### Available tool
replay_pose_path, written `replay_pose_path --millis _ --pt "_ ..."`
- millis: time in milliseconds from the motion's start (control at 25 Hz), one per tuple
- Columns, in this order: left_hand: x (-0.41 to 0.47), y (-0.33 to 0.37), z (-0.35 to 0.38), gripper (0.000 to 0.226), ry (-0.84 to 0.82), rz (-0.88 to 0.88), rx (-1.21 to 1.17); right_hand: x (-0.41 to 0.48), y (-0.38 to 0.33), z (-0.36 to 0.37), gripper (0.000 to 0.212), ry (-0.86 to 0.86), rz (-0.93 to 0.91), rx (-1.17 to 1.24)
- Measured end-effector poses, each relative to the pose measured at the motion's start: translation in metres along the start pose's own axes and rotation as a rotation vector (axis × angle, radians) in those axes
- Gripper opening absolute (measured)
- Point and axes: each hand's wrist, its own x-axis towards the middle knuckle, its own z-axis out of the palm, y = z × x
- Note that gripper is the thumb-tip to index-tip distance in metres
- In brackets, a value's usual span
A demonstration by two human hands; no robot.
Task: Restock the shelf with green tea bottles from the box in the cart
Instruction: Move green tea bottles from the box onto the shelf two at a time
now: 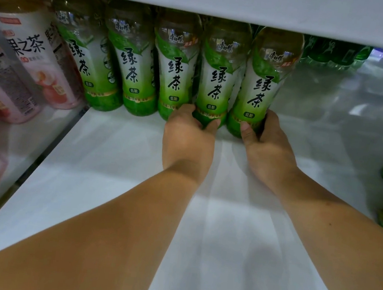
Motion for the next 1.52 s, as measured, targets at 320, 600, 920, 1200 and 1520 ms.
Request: replay_pose_path --millis 320,600,920,1200,1520 --pt "0.002 0.003 -0.025 0.019 -0.21 0.003 0.024 0.002 -0.006 -0.009 0.055 -0.085 0.175 0.219" --pt "-0.016 0.016 -0.067 0.038 -0.471 -0.183 -0.007 -0.046 -0.024 -0.016 0.044 0.006 0.328 0.339" --pt "-0.08 0.032 -0.145 0.055 -0.683 -0.286 -0.007 -0.151 -0.058 -0.041 0.017 0.068 0.487 0.469" --pt "-0.158 0.064 -0.234 0.069 -0.955 -0.387 0.143 -0.274 -0.097 -0.085 0.036 -0.162 0.676 0.293" --pt "-0.234 0.15 -0.333 0.071 -1.129 -0.341 0.151 -0.405 -0.184 -0.17 0.046 -0.154 0.769 0.268"
